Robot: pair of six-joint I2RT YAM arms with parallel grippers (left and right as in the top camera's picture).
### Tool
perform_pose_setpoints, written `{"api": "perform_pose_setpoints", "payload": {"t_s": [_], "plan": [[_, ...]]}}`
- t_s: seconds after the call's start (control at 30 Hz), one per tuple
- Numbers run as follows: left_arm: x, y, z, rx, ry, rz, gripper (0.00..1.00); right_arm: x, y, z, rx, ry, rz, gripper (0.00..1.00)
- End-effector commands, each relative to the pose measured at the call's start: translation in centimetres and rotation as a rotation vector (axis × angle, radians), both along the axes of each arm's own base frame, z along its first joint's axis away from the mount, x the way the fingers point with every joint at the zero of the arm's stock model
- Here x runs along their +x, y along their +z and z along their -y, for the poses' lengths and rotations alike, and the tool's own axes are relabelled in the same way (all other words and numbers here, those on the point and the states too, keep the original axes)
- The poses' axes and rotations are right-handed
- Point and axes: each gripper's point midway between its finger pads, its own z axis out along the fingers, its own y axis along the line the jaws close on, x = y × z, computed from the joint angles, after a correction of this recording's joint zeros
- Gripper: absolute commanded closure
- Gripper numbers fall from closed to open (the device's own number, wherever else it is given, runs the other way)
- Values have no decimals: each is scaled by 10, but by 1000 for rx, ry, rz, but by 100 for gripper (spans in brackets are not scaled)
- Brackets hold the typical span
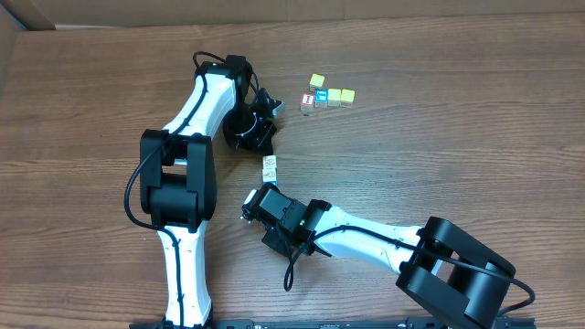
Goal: Flip 5 blocks
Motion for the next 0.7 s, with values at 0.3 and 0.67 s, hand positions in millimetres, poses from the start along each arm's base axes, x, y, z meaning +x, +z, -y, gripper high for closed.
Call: {"api": "perform_pose_setpoints", "payload": {"t_s": [0.3, 0.67], "plan": [[-4, -3, 2, -20, -23, -12, 87, 8, -4, 6, -14, -31, 14, 87], [-3, -4, 2, -19, -24, -9, 72, 7, -4, 5, -11, -27, 8, 79]]}}
